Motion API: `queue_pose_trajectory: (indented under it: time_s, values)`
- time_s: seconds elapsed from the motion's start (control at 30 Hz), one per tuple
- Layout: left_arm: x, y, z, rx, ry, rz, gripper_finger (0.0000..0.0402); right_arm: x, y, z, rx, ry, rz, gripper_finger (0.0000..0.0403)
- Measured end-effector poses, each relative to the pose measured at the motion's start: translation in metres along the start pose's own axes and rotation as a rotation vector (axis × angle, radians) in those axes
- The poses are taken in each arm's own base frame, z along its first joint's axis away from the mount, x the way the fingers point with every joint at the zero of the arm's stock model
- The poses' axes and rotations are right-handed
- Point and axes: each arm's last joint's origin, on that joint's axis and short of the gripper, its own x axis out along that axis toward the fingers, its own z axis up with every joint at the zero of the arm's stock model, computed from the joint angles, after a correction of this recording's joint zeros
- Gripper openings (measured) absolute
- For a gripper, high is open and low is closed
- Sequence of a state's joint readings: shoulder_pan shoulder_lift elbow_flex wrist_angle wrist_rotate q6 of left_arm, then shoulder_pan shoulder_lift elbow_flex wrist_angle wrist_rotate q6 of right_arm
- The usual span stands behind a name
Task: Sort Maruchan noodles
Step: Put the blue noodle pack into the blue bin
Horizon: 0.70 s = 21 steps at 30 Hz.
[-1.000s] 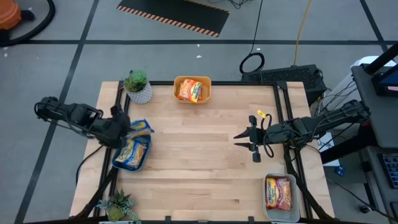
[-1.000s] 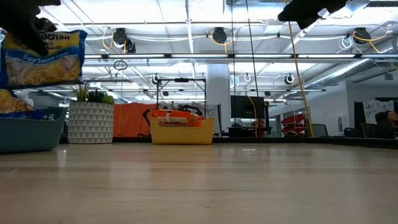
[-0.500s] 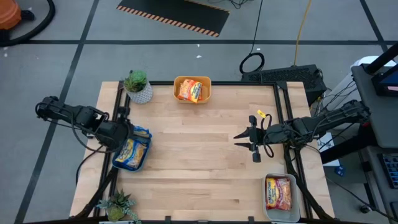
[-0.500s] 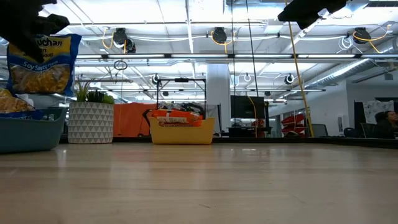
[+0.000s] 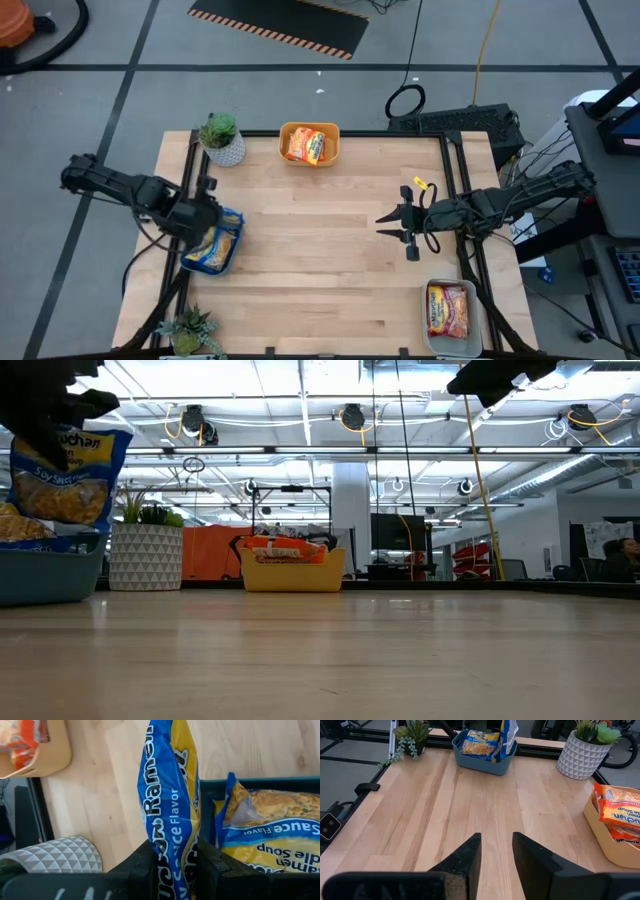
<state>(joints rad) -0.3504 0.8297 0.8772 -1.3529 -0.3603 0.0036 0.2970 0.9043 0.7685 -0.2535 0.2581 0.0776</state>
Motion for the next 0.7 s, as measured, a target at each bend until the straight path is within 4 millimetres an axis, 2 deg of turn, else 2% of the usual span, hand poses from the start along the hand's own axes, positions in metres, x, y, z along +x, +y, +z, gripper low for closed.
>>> queue_pose_trajectory:
  time_s: [0.33, 0.7]
  values:
    - [0.012, -0.002, 0.012, 0.031, 0.132, -0.031, 0.0087, 0.000, 0.000, 0.000, -0.002, 0.003, 0.001, 0.0107]
    - [0.037, 0.001, 0.029, 0.008, 0.292, -0.035, 0.0087, 0.000, 0.000, 0.000, 0.005, 0.003, 0.001, 0.0107]
